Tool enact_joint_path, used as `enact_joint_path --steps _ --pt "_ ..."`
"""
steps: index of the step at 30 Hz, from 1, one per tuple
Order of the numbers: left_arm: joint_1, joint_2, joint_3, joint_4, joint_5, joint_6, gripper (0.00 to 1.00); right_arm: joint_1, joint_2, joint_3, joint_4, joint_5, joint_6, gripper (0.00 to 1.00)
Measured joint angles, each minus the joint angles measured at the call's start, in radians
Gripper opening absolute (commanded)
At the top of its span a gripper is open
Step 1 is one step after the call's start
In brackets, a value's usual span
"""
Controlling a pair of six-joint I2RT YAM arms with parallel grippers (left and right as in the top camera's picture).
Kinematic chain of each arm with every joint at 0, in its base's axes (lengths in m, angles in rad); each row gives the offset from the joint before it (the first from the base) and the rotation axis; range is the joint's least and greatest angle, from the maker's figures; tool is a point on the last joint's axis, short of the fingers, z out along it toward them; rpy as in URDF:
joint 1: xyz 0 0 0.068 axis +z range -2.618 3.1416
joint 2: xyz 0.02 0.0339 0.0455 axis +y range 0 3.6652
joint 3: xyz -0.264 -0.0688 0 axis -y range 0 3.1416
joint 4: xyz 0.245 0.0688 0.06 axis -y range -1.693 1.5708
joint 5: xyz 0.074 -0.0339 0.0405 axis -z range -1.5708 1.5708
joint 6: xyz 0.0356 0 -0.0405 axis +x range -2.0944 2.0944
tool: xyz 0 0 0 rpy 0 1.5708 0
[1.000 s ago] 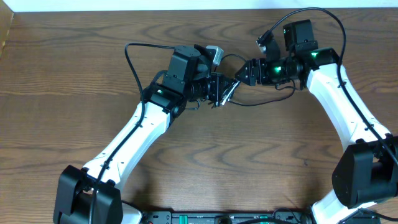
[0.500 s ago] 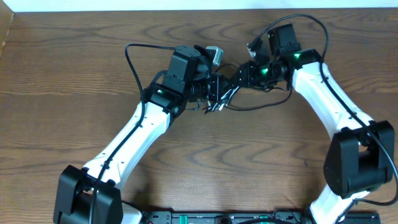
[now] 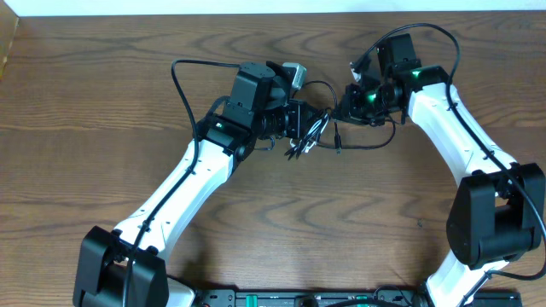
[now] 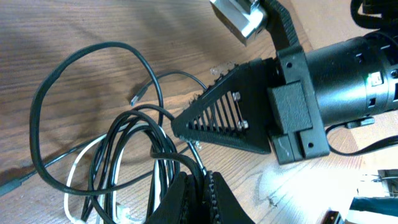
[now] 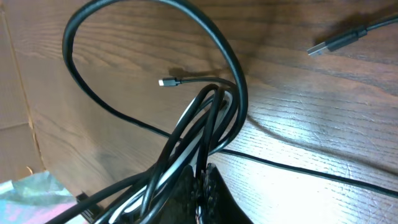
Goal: Untangle cables
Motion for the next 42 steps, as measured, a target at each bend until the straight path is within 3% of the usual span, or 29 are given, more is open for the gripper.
enact_joint_path --steps 4,9,25,37,42 --pt "0.0 0.0 0.0 0.005 0.002 0.0 0.07 0.01 0.0 0.0 0.0 -0.002 -0.027 0.46" --pt "0.001 0.0 0.0 0.005 0.003 0.0 0.07 0.041 0.0 0.0 0.005 -0.006 -0.051 0.51" --pt "0.006 0.0 0.0 0.005 0.003 -0.007 0.07 0.088 0.061 0.0 -0.01 0.003 -0.05 0.39" --pt "0.006 0.0 0.0 0.005 0.003 -0.007 0.07 0.096 0.204 -0.002 0.056 0.01 -0.017 0.01" --pt "0.006 0.0 0.0 0.005 0.003 -0.007 0.08 0.096 0.208 -0.002 0.058 0.014 -0.006 0.01"
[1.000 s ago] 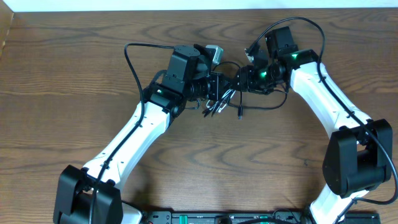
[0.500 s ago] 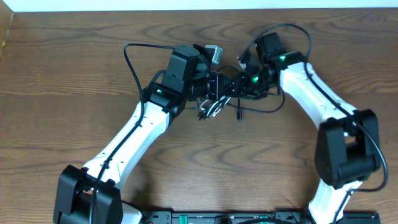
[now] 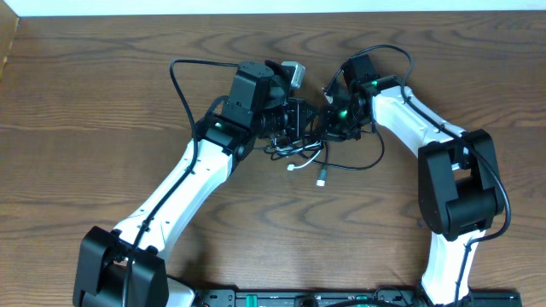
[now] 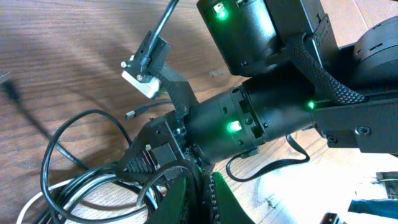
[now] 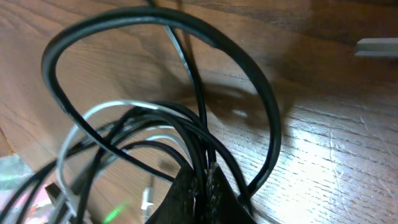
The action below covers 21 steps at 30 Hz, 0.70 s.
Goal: Untangle cables
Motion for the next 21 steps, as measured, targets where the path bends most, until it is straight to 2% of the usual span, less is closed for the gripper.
enact_joint_path --steps 5,8,14,21 --pt "0.021 0.0 0.0 -0.027 0.003 0.001 0.08 -0.011 0.0 0.0 -0.033 -0.003 -0.021 0.01" --pt "0.044 0.0 0.0 -0.1 -0.013 0.019 0.07 -0.038 -0.002 0.0 -0.049 -0.023 -0.052 0.01" --pt "0.055 0.0 -0.001 -0.29 -0.217 0.058 0.07 -0.117 -0.057 -0.006 -0.067 -0.04 -0.099 0.01" --pt "0.057 0.0 -0.001 -0.385 -0.355 0.163 0.08 -0.206 -0.243 -0.006 -0.139 0.013 -0.126 0.01"
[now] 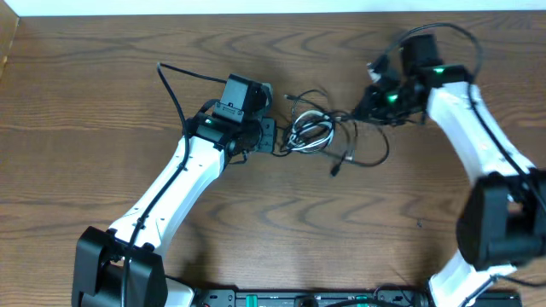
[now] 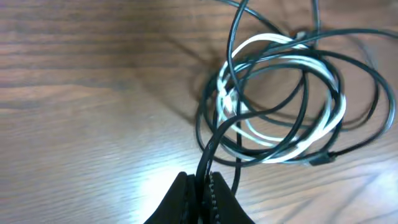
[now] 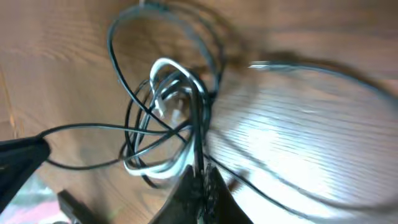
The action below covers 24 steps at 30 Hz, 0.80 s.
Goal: Untangle cables
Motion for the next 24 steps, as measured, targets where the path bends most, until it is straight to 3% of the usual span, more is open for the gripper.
enact_joint_path --steps 7,10,13,14,16,24 --pt "0.021 0.0 0.0 -0.068 -0.033 0.091 0.08 -0.086 -0.06 0.0 -0.081 0.143 -0.005 0.01" --pt "0.023 0.0 0.0 -0.077 -0.036 0.115 0.17 -0.095 -0.06 0.0 -0.085 0.174 -0.006 0.01" --pt "0.023 0.0 0.0 -0.078 -0.029 0.133 0.34 -0.09 -0.06 0.0 -0.08 0.169 -0.023 0.19" --pt "0.023 0.0 0.0 -0.074 -0.021 0.136 0.42 -0.087 -0.06 0.0 -0.08 0.168 -0.031 0.32" --pt "0.023 0.0 0.0 -0.058 0.015 0.145 0.51 -0.073 -0.06 0.0 -0.077 0.163 -0.048 0.4" --pt "0.012 0.0 0.0 0.033 0.172 0.182 0.56 -0.045 -0.06 0.0 -0.066 0.153 -0.059 0.47"
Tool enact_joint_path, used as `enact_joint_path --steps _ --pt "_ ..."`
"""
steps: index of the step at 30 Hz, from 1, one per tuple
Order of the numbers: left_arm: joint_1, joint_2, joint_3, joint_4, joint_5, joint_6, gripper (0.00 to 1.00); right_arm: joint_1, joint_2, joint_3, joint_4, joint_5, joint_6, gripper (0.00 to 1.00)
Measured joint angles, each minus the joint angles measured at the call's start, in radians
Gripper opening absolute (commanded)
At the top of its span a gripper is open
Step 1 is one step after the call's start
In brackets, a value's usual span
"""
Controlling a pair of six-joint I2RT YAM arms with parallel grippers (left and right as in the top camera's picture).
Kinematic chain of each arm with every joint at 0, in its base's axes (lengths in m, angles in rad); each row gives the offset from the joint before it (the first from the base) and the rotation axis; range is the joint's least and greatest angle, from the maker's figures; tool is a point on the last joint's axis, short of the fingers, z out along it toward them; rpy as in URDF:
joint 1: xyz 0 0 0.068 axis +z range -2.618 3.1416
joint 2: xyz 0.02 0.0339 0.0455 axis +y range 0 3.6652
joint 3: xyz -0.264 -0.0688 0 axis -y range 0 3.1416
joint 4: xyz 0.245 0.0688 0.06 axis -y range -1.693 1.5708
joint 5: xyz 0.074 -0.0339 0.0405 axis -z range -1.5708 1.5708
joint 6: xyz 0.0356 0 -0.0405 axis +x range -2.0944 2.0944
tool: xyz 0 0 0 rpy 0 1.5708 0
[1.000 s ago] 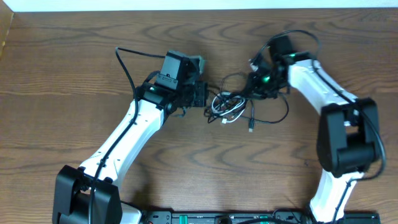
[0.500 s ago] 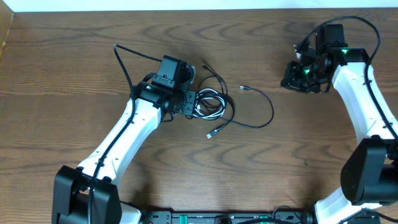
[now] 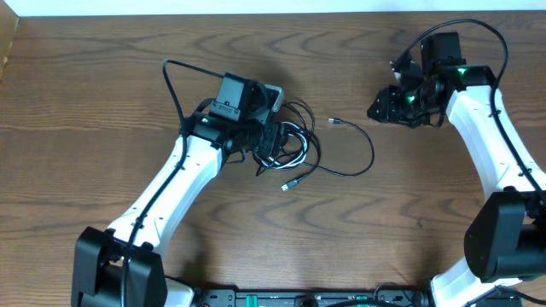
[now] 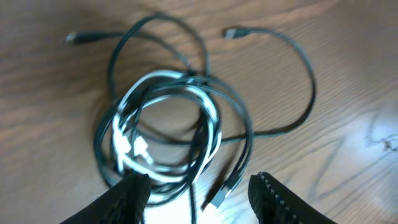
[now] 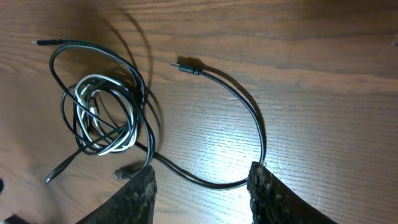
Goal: Untangle cables
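A tangle of black and white cables (image 3: pixel 293 145) lies coiled on the wooden table; it also shows in the left wrist view as the coil (image 4: pixel 166 130) and in the right wrist view as the coil (image 5: pixel 102 115). One black strand (image 3: pixel 368 158) arcs out to the right and ends in a small plug (image 5: pixel 185 65). A USB plug (image 3: pixel 288 184) pokes out below the coil. My left gripper (image 3: pixel 271 141) hovers over the coil's left side, open (image 4: pixel 202 200), nothing between its fingers. My right gripper (image 3: pixel 381 107) is open (image 5: pixel 205 198), off to the right of the cables.
Bare wooden tabletop (image 3: pixel 128 77) surrounds the cables. The left arm's own black cable (image 3: pixel 175 77) loops up behind its wrist. A white wall strip (image 3: pixel 256 5) runs along the far edge.
Both grippers were shut on strands, with the bundle between them. Now both are open, and the cables lie loose on the table. The coil sits nearer the left gripper, and one black strand is spread out to the right.
At first both grippers were shut on the bundle at mid-table, close together. Then the right gripper was pressed right up against the left. Later they stood apart with the tangle between them. Now both have let go and a black strand lies partly drawn out.
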Motion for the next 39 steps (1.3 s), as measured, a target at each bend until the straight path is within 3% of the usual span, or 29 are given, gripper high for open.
enact_joint_path --steps 14,23,39 --pt "-0.027 0.212 0.0 0.07 -0.065 0.034 0.56 0.054 0.0 0.0 0.027 -0.009 -0.01 0.52" --pt "0.032 0.217 0.0 0.179 -0.16 0.112 0.56 0.054 0.0 0.0 0.034 -0.009 -0.011 0.53" --pt "0.119 0.238 -0.001 0.174 -0.185 0.184 0.56 0.054 0.0 0.0 0.035 -0.009 -0.011 0.54"
